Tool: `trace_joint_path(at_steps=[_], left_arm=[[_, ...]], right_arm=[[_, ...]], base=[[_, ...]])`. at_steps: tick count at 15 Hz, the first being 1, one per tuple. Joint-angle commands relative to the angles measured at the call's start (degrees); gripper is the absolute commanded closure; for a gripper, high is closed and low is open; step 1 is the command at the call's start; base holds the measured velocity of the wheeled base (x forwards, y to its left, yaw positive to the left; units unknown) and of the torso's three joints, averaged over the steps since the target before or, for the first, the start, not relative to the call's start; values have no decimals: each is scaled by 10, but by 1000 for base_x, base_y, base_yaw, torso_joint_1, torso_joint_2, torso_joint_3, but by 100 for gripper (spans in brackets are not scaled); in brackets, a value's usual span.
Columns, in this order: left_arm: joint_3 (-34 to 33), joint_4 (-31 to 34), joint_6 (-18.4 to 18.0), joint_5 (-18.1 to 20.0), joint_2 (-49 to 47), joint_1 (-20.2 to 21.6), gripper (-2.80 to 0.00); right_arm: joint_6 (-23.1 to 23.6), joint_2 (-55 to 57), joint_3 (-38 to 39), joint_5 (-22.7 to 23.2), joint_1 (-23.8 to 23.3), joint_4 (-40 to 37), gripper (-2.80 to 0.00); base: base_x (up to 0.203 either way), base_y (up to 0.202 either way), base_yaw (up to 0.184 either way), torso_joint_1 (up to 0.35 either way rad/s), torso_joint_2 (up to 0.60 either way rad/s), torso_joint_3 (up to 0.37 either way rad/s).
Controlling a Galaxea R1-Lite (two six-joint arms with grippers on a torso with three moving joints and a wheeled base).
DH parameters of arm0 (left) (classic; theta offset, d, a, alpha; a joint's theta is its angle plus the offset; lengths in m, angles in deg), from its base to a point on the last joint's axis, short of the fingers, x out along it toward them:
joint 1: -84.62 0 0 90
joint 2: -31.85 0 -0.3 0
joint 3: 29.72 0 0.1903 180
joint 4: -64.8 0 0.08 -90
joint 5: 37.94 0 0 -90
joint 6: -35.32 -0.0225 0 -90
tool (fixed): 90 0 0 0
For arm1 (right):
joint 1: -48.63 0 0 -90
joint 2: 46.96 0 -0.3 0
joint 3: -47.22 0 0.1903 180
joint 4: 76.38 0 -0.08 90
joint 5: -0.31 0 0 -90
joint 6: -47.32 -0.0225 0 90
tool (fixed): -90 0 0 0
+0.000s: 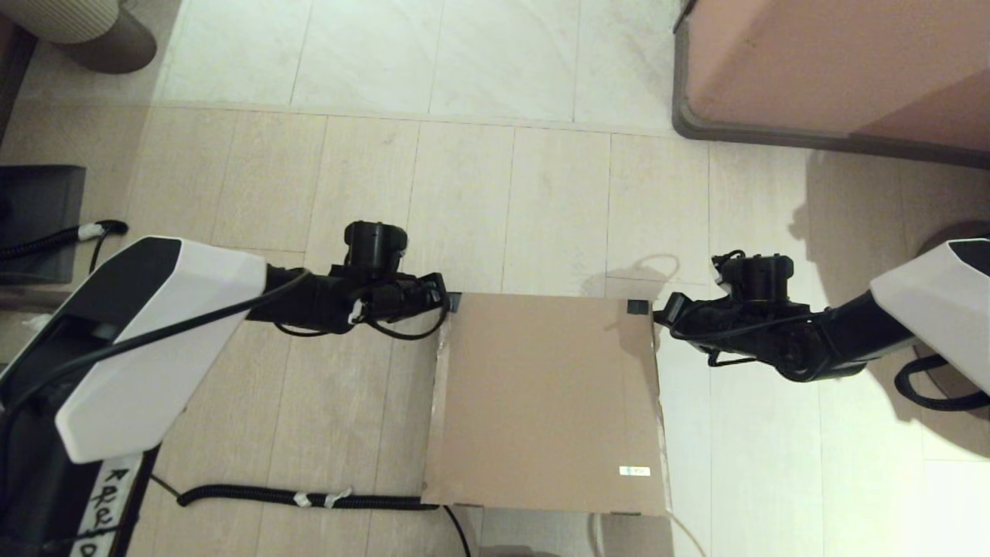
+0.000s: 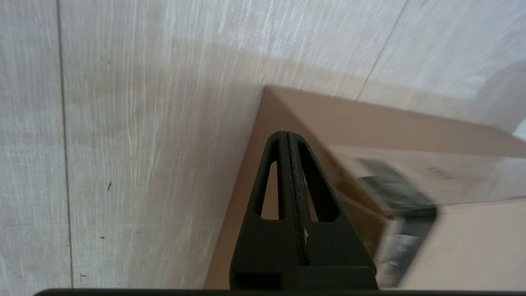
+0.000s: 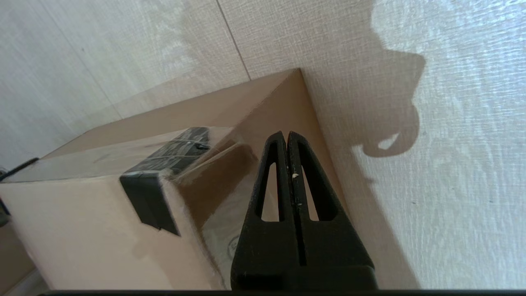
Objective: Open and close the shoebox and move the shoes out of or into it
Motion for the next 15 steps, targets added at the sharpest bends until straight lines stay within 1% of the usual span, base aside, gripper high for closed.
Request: trace_joint_path(at_steps=[1,4,8,10,11,13,14,15], left_arm=[[5,0,1,1,7,-9,0],[20,-2,1,1,0,-15,0],[95,2,1,0,-24,-15,0],[99,-4,-2,3,-30,-16,0],[98,-11,-3,-2,-34,-14,0],[96,-28,-4,-32,-31,1,0],[88,-31,-13,-46,-25,10,0],[73,-32,-25,-51,-17,22,0]], right_arm=[[-3,-5,0,1,10,2,0],[-4,0,-10,2,17,2,0],[-9,28,-75,1,18,1,0],[-11,39,-112,0,18,-7,0],[-12,42,-118,-5,17,-10,0],[-9,31,-106,-11,10,-10,0],[-7,24,-90,-11,2,-10,0],[-5,15,-73,-11,-4,-10,0]], base=[[0,0,0,0,0,0],[0,0,0,0,0,0],[0,0,0,0,0,0],[0,0,0,0,0,0],[0,0,0,0,0,0],[0,0,0,0,0,0],[0,0,0,0,0,0],[0,0,0,0,0,0]])
